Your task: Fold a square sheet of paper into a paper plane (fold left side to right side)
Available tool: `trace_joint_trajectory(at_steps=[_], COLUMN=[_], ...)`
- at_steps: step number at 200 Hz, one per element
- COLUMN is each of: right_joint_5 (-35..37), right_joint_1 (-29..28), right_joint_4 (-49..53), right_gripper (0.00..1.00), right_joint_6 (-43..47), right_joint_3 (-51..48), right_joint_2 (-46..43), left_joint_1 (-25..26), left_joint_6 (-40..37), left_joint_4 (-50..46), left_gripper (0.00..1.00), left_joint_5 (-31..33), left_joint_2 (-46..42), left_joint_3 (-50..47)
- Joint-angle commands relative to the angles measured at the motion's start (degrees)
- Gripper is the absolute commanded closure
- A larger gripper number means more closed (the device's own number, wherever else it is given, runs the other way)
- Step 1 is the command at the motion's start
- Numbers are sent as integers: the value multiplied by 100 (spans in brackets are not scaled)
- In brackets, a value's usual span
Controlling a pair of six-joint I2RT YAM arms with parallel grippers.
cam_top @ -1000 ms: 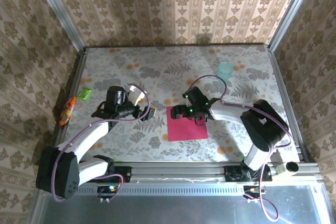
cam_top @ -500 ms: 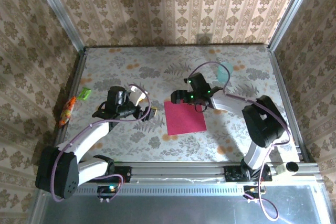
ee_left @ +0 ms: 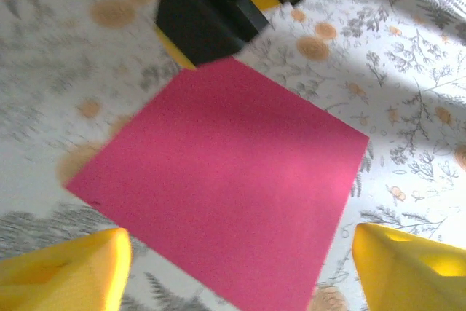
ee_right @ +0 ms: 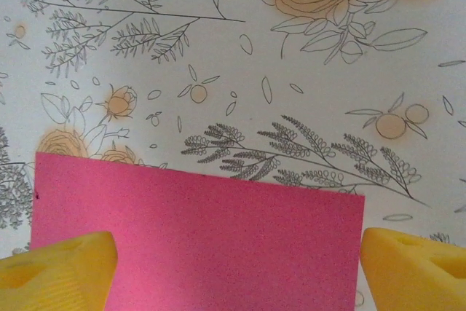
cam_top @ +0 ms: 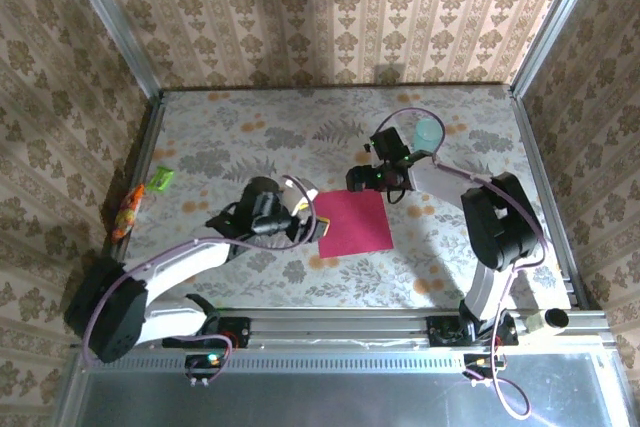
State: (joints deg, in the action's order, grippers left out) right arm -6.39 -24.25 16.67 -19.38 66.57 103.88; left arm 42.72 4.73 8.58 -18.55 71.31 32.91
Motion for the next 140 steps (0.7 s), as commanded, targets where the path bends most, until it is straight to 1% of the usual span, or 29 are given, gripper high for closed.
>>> trace_joint_trajectory(at_steps=[1,11,51,72,98,140], right_joint_5=[49,68,141,207,230,196], right_joint_1=[-21,-23,-29,-36,-110,-236], right_joint_4=[303,335,501,539,621,731], right_gripper=[12,12,12,12,12,11], right_joint_6=[174,179,177,117,76,-18], right_joint_3=[191,240,365,331,274,105], right_joint_2=[229,308,517,578,616,589], left_joint_1=[291,403,649,666,661,663], left_joint_6=[454,547,728,767,705,705], left_joint_4=[451,521,653,576,172,-91], left_gripper=[30,32,36,36,36,36], left_joint_5=[447,507,701,769,771,621], left_joint_2=[498,740,1462,1629,1780,2063], left_joint_3=[-97,-67,123,193,368,469])
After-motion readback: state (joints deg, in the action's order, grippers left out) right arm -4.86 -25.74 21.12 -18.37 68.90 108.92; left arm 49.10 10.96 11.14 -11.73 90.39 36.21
